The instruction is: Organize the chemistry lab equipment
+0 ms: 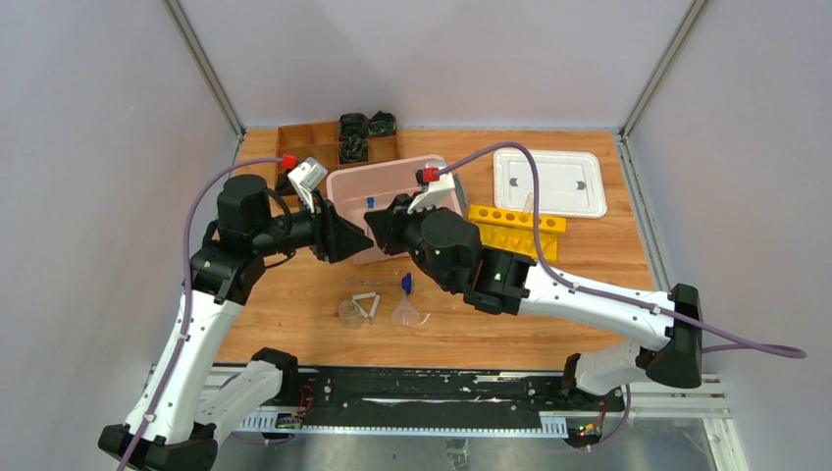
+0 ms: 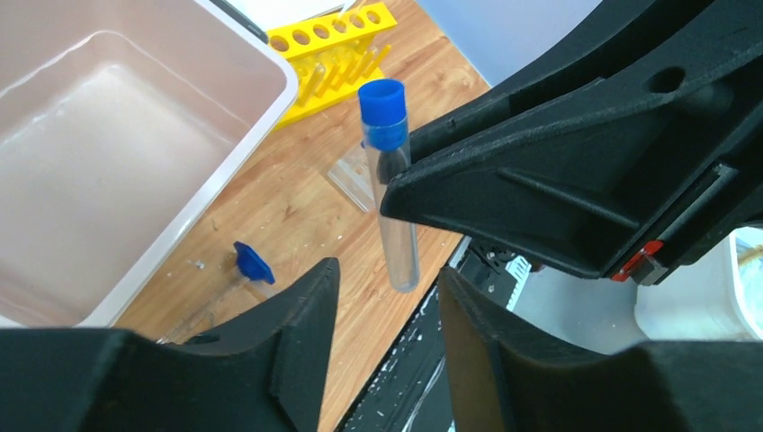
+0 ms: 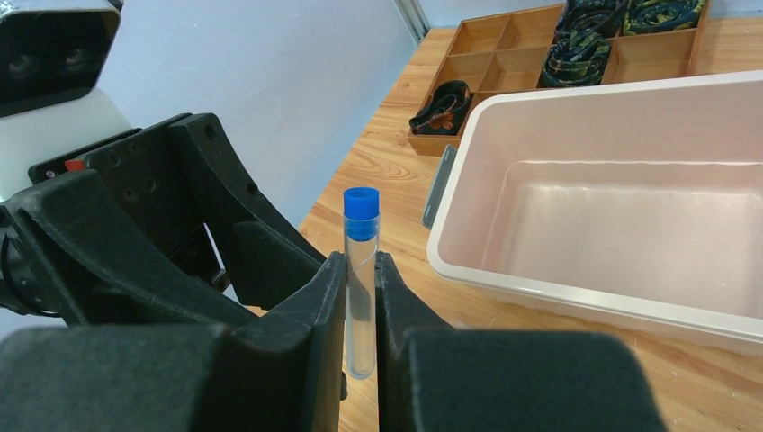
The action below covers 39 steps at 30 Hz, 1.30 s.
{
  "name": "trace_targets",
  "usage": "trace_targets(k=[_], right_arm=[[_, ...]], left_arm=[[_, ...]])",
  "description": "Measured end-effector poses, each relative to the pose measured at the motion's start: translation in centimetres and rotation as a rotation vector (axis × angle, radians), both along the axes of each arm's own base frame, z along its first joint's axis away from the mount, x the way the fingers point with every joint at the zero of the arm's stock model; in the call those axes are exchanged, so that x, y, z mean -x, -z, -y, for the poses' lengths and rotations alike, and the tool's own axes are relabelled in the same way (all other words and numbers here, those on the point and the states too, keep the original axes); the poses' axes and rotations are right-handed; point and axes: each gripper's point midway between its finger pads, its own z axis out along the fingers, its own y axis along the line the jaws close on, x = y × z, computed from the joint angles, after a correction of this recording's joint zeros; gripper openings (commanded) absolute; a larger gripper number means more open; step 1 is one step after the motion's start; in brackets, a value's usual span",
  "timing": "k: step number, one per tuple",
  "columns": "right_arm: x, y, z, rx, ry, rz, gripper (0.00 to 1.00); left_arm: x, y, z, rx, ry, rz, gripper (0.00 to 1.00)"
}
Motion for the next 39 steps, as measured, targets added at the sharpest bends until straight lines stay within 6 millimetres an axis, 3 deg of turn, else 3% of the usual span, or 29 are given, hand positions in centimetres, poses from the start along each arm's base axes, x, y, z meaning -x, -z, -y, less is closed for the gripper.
trace_targets(k=[8, 11, 15, 17, 19, 27, 31, 36, 39], right_arm=[[0.2, 0.1, -1.0, -0.005, -0.011, 0.002, 0.0], [0.2, 0.1, -1.0, -0.003, -0.011, 0.003, 0.01], [0.1, 0.3, -1.3, 0.009, -0.01, -0.002, 0.31], [-0.1, 0.3, -1.7, 0.037, -0.008, -0.032, 0.47], [-0.6, 0.0, -2.2, 0.053, -0.015, -0.073, 0.53], [-1.1, 1.7, -1.7, 0.131, -0.118, -0.258, 0.54], [0.2, 3.0, -1.6, 0.172, -0.199, -0.328, 0.52], [1.6, 2.7, -1.9, 0.183, -0.273, -0.362, 0.49], [1.4, 2.4, -1.9, 0.177, -0.285, -0.369, 0.49]], left_arm=[[0.0, 0.6, 0.2, 0.004, 0.012, -0.025, 0.34], [-0.1, 0.8, 0.3, 0.004, 0.017, -0.031, 0.19], [-0.2, 1.0, 0.2, -0.004, 0.016, -0.025, 0.0], [-0.4, 1.2, 0.1, -0.021, 0.015, -0.008, 0.0], [-0.7, 1.4, 0.0, -0.047, 0.025, 0.028, 0.0], [0.1, 3.1, -0.7, -0.173, 0.129, 0.146, 0.0], [0.8, 3.0, -1.1, -0.207, 0.164, 0.229, 0.0], [1.5, 3.2, -1.3, -0.231, 0.205, 0.276, 0.0], [1.8, 3.5, -1.4, -0.247, 0.219, 0.279, 0.0]])
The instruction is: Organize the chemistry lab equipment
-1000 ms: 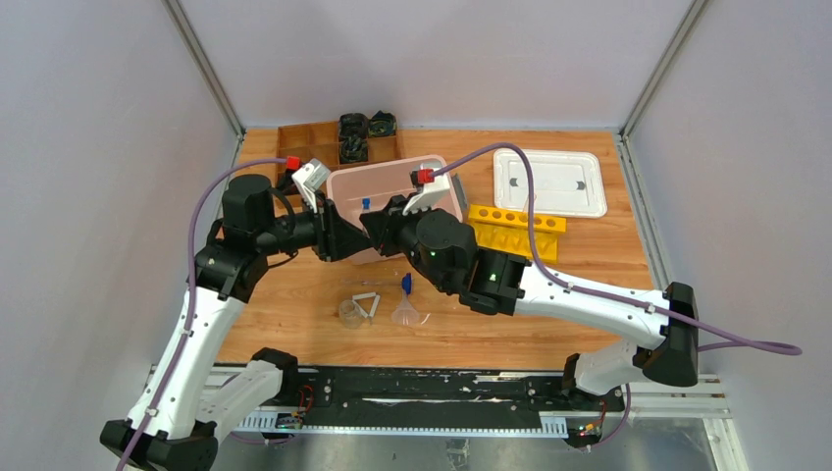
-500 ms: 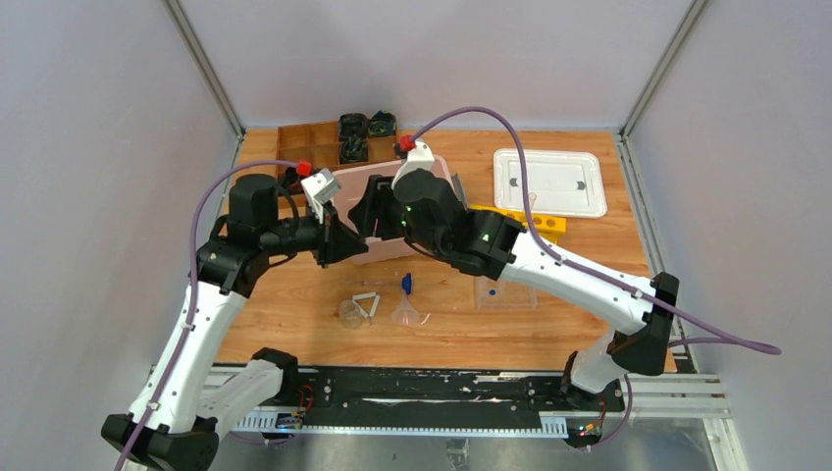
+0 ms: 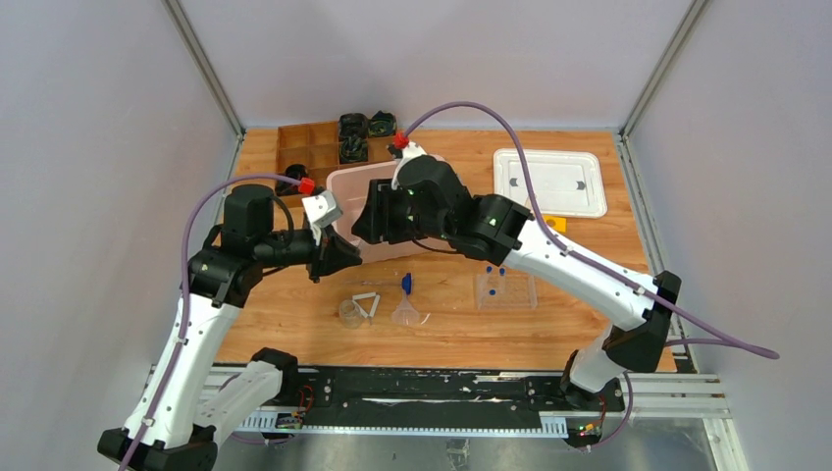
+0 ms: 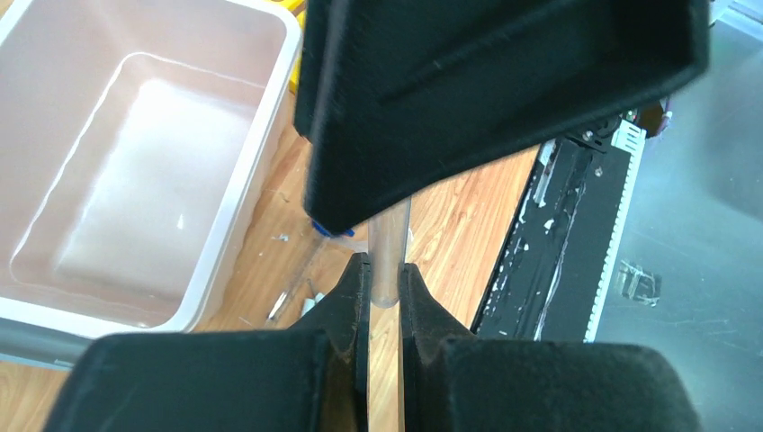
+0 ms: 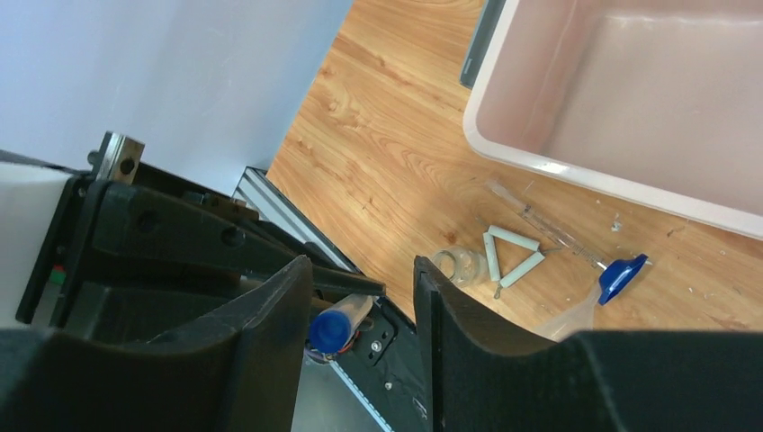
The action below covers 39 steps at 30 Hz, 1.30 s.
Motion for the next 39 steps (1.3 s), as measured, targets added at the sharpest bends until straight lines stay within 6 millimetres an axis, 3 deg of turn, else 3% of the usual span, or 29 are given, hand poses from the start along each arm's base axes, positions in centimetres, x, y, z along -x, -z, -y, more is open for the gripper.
trace_targets(k=[5, 13, 15, 17, 19, 22, 24, 28, 35, 39], right_arm=[[-0.5, -0.1, 0.0, 0.012, -0.007, -0.011, 0.46], [0.0, 1.2, -1.0, 0.035, -0.059, -0.055, 0.31], [0.2, 1.3, -1.0, 0.034, -0.069, -0.06, 0.21], [0.3, 1.2, -1.1, 0.029, -0.077, -0.067, 0.04], [0.4, 1.3, -1.1, 0.031, -0.082, -0.069, 0.0], [0.1, 1.4, -0.8, 0.035, -0.081, -0.073, 0.0], [-0.1, 1.6, -0.1, 0.047, -0.069, -0.075, 0.0], [-1.2, 2.8, 4.8, 0.107, 0.028, -0.063, 0.0], [-2.9, 4.7, 18.4, 0.259, 0.329, 0.015, 0.0], [-2.8, 7.2, 23.9, 0.399, 0.452, 0.038, 0.0]], left_arm=[[0.2, 0.2, -0.1, -0.016, 0.012, 0.014, 0.0], [0.4, 0.6, -0.3, -0.028, 0.015, 0.004, 0.0], [0.5, 0.7, -0.3, -0.031, 0.012, 0.0, 0.0], [0.5, 0.7, -0.4, -0.032, 0.012, -0.001, 0.01], [0.4, 0.8, -0.4, -0.036, 0.008, -0.001, 0.26], [0.2, 0.8, -0.5, -0.043, 0.001, 0.01, 0.92], [0.0, 0.9, -0.7, -0.052, -0.022, 0.008, 1.0], [-0.3, 0.9, -1.2, -0.07, -0.058, 0.016, 1.0], [-0.4, 0.8, -1.7, -0.084, -0.091, 0.038, 1.0], [-0.7, 1.0, -2.1, -0.101, -0.116, 0.041, 1.0]])
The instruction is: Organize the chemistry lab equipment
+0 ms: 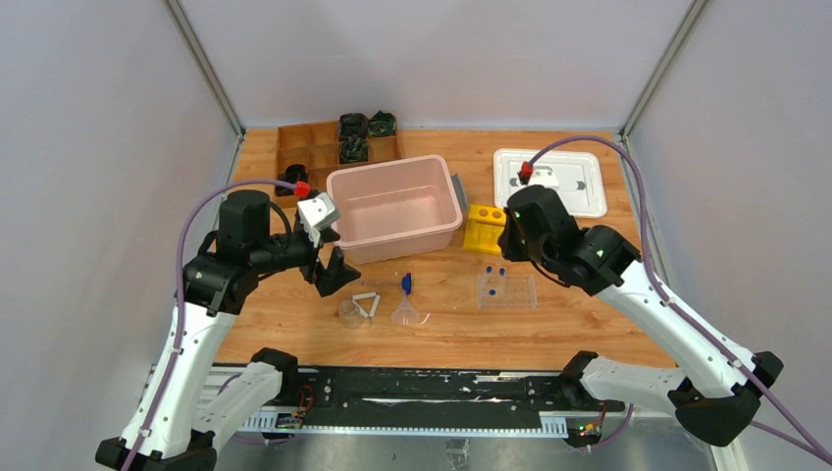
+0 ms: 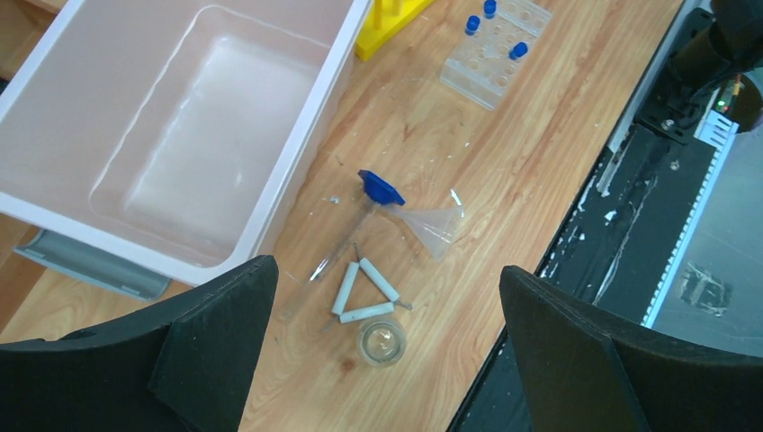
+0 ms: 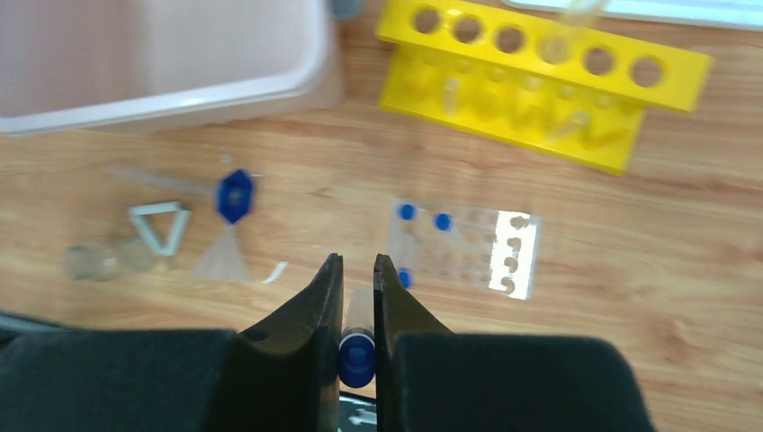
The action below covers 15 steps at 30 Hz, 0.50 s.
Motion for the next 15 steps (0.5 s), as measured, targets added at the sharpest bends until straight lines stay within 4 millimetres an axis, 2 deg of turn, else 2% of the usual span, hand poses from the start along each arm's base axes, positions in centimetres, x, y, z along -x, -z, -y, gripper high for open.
trace_targets(k=[4, 7, 10, 15], right_arm=[[0.3, 3.8, 3.9, 0.139, 0.094, -0.036, 0.0], [0.8, 6.6, 5.9, 0.229, 0.137, -0.074, 0.0], [1.2, 9.1, 7.2, 0.295, 0.162, -0.108, 0.0], [1.4, 12.2, 8.0, 0.347, 0.182, -0.134, 0.0]], left_arm=[[-0.4, 0.3, -0.5, -0.021, -0.031, 0.0, 1.0], [-0.7, 0.4, -0.7, -0.033, -0.055, -0.003, 1.0], [-1.0, 0.2, -0.9, -0.036, -0.069, -0.003, 1.0], [-1.1, 0.3, -1.0, -0.04, -0.082, -0.008, 1.0]])
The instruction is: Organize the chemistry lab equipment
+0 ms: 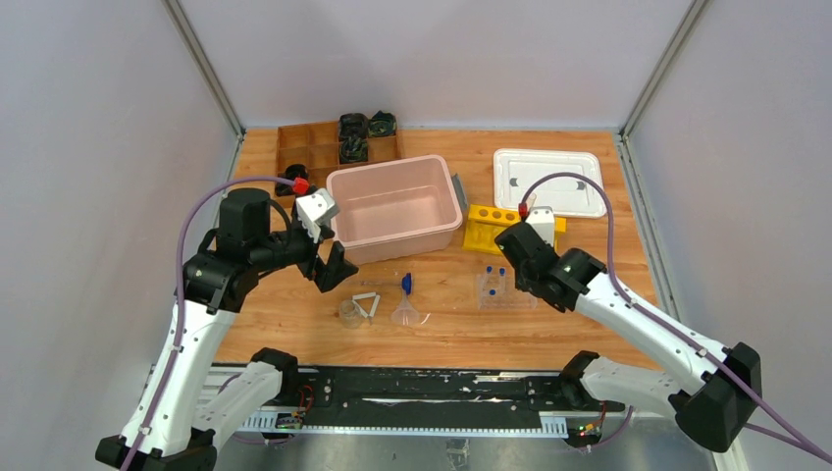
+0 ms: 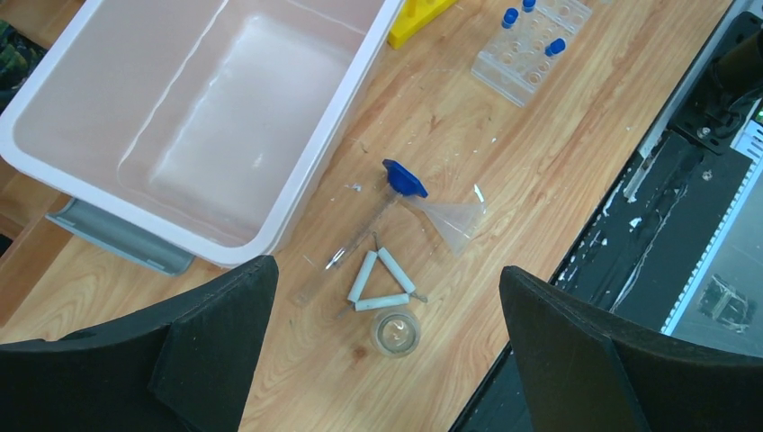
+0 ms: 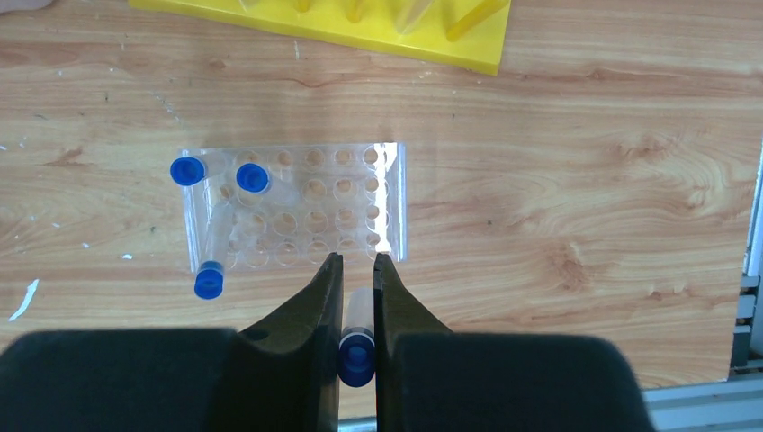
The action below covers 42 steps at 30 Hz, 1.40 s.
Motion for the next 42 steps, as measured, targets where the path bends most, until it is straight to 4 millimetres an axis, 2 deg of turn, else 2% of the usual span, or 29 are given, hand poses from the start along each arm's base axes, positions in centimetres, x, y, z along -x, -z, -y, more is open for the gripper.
trace_targets(k=[6, 13, 23, 36, 42], right_arm=[[-0.5, 2.5, -0.2, 0.004, 0.012, 0.002, 0.0], [-1.3, 4.3, -0.6, -0.006, 0.031, 0.019, 0.0], [-1.9, 5.5, -1.1, -0.02, 0.044, 0.025, 0.0], [-2.4, 5.4, -1.5, -0.055, 0.064, 0.057, 0.0], [-1.6, 6.4, -1.3, -0.071, 0.057, 0.039, 0.0]], left_arm=[[0.0, 0.1, -0.1, -0.004, -0.003, -0.002, 1.0], [0.0, 0.1, -0.2, -0.013, 0.0, 0.008, 1.0], [0.1, 0.1, -0.3, -0.017, -0.001, 0.017, 1.0], [0.1, 0.3, -0.4, -0.023, -0.007, 0.012, 1.0], [0.1, 0.2, -0.4, -0.023, -0.007, 0.013, 1.0]])
